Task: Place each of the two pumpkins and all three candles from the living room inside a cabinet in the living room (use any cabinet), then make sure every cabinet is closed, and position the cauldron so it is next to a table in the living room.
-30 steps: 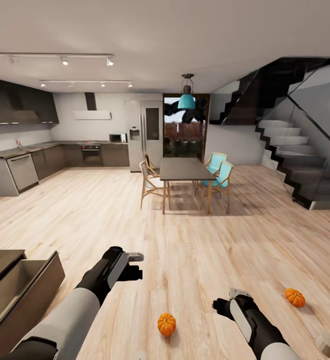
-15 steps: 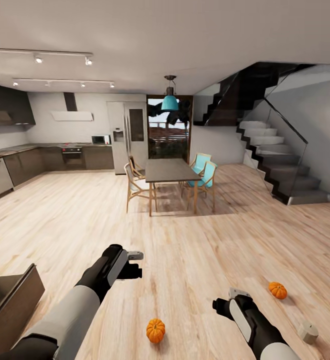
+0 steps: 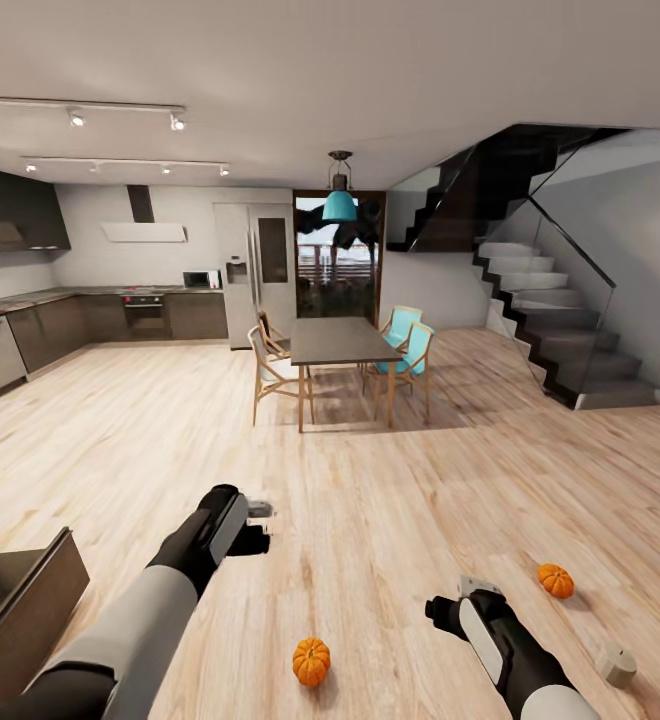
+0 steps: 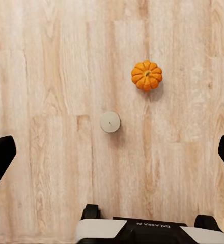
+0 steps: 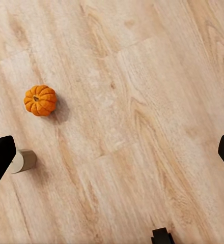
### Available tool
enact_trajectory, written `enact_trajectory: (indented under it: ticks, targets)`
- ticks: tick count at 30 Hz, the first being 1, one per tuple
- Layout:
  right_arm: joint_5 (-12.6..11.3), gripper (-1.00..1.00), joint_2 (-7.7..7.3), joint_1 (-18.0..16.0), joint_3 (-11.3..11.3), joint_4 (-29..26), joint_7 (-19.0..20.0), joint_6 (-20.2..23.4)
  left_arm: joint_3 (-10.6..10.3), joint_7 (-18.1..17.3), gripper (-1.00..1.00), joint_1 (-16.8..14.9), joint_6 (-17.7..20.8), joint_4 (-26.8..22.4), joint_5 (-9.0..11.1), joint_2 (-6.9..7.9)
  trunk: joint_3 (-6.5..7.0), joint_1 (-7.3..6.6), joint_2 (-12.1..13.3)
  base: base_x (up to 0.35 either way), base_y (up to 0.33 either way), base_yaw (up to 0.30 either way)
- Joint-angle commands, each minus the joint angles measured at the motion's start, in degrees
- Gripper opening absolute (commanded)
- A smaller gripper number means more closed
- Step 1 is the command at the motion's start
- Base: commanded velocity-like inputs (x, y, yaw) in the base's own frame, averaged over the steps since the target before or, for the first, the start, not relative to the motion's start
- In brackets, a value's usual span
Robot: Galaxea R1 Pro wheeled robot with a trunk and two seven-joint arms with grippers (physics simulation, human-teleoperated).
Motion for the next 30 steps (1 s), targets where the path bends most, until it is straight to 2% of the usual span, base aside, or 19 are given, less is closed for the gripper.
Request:
enact_trajectory:
  ticks: [1, 4, 7, 11, 27, 30]
  targets:
    - [-0.6, 1.00, 0.05, 0.0, -0.1, -0.1, -0.4, 0.2, 0.8, 1.3, 1.00, -0.1, 0.1, 0.1, 0.7, 0.02, -0.11, 0.03, -0.1, 0.000, 0.000, 0.000]
    - [-0.6, 1.00, -0.01, 0.0, -0.1, -0.1, -0.4, 0.2, 3.4, 2.6, 1.00, -0.4, 0.1, 0.4, 0.8, 0.02, -0.11, 0.03, -0.1, 0.000, 0.000, 0.000]
    - [-0.7, 1.00, -0.01, 0.0, -0.1, -0.1, -0.4, 0.2, 4.4, 2.7, 1.00, -0.5, 0.1, 0.5, 0.8, 0.02, -0.11, 0.03, -0.1, 0.000, 0.000, 0.000]
    - [-0.7, 1.00, -0.02, 0.0, -0.2, -0.2, -0.4, 0.2, 4.9, 1.8, 1.00, -0.6, 0.1, 0.7, 0.7, 0.02, -0.11, 0.03, -0.1, 0.000, 0.000, 0.000]
    - [-0.7, 1.00, 0.00, 0.0, -0.2, -0.2, -0.4, 0.2, 5.3, 0.8, 1.00, -0.6, -0.3, 0.8, 0.8, 0.07, -2.98, 3.54, -6.5, 0.000, 0.000, 0.000]
    - [-0.7, 1.00, 0.02, 0.0, -0.2, -0.2, -0.5, 0.2, 5.4, -0.4, 1.00, -0.5, -0.7, 0.8, 0.9, 0.10, -3.52, 4.20, -7.7, 0.000, 0.000, 0.000]
